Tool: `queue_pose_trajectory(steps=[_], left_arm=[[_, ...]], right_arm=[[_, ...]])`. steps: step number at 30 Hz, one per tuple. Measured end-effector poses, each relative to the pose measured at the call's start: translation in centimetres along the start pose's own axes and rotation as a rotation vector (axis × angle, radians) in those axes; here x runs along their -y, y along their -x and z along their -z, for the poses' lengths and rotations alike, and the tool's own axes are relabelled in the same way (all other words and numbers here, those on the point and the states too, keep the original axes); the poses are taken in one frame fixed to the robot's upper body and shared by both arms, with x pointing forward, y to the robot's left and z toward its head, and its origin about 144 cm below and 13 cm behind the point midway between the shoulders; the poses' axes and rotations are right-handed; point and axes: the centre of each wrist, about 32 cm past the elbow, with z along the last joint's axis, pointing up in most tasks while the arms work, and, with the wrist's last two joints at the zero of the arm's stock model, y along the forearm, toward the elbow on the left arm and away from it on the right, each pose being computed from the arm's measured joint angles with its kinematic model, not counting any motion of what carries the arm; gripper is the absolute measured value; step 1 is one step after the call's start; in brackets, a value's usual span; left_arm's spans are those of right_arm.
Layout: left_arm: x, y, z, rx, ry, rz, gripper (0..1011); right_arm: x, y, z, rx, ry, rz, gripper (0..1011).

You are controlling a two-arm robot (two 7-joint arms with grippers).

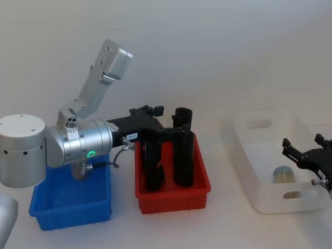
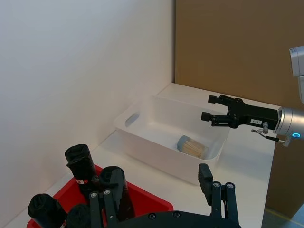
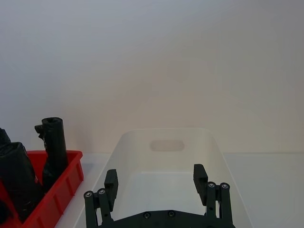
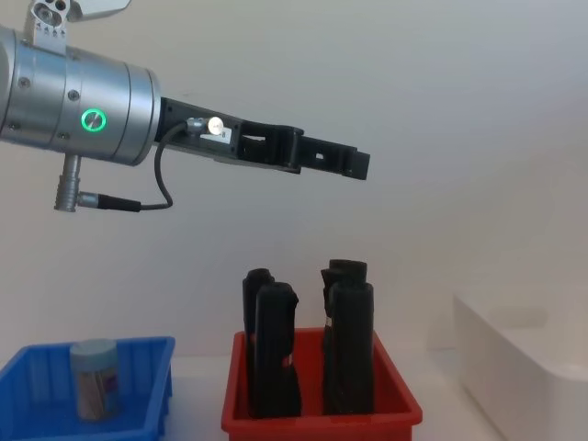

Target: Pick the cotton swabs from the blue box and place them into the white box.

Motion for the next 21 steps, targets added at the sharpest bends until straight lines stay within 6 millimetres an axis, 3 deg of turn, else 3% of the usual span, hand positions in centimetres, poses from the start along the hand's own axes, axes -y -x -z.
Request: queue_pose_trajectory(steps=[14, 21], left_arm=[[0.0, 0.0, 0.1, 0.002, 0.001, -0.004, 1004], [0.2, 0.5, 1.1, 0.024, 0.013, -0.048, 1004]], right_arm=[[0.0, 0.2, -0.2, 0.007, -0.014, -0.009, 1001], [0.6, 1.3, -0.5, 0.021, -0.022, -0.036, 1001]])
